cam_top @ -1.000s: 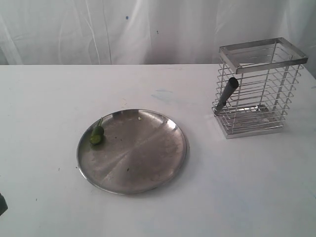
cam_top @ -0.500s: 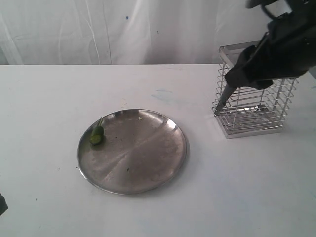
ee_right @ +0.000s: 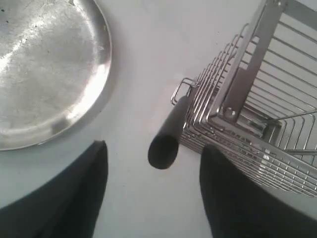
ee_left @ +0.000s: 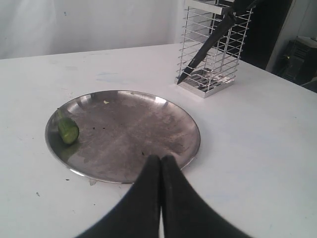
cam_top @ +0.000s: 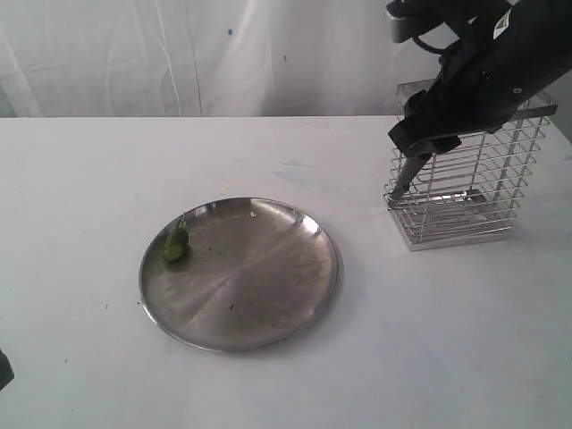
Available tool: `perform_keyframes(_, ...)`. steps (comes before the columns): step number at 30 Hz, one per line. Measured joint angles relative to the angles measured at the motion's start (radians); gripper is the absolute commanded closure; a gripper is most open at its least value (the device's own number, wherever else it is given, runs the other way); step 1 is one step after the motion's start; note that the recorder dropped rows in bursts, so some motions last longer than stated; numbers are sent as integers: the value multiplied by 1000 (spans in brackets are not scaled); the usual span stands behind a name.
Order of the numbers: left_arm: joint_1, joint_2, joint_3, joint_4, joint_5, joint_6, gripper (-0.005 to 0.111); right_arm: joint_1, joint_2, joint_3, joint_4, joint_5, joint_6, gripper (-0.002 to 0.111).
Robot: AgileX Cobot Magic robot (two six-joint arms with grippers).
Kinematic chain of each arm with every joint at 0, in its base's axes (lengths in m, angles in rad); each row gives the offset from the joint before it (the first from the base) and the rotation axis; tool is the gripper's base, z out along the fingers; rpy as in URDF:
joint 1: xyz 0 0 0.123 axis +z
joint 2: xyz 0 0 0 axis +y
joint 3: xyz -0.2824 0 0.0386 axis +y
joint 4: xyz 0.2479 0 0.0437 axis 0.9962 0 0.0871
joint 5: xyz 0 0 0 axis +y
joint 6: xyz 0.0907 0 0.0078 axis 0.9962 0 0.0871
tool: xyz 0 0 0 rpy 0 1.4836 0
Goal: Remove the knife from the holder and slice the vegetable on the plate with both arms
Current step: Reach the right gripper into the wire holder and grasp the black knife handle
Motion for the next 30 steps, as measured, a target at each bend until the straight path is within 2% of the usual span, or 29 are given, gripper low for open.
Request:
perform_keyframes(19, 0, 0, 0, 0, 0, 0, 107, 0, 159, 0, -12, -59, 39, 56)
perform_keyframes(20, 0, 0, 0, 0, 0, 0, 107, 0, 167, 0, -20, -66, 39, 58)
perform_keyframes(24, 0, 0, 0, 0, 0, 0, 107, 0, 170, 0, -76, -84, 93, 76)
perform_keyframes(30, 0, 0, 0, 0, 0, 0, 107, 0, 170, 0, -138, -77, 155, 92)
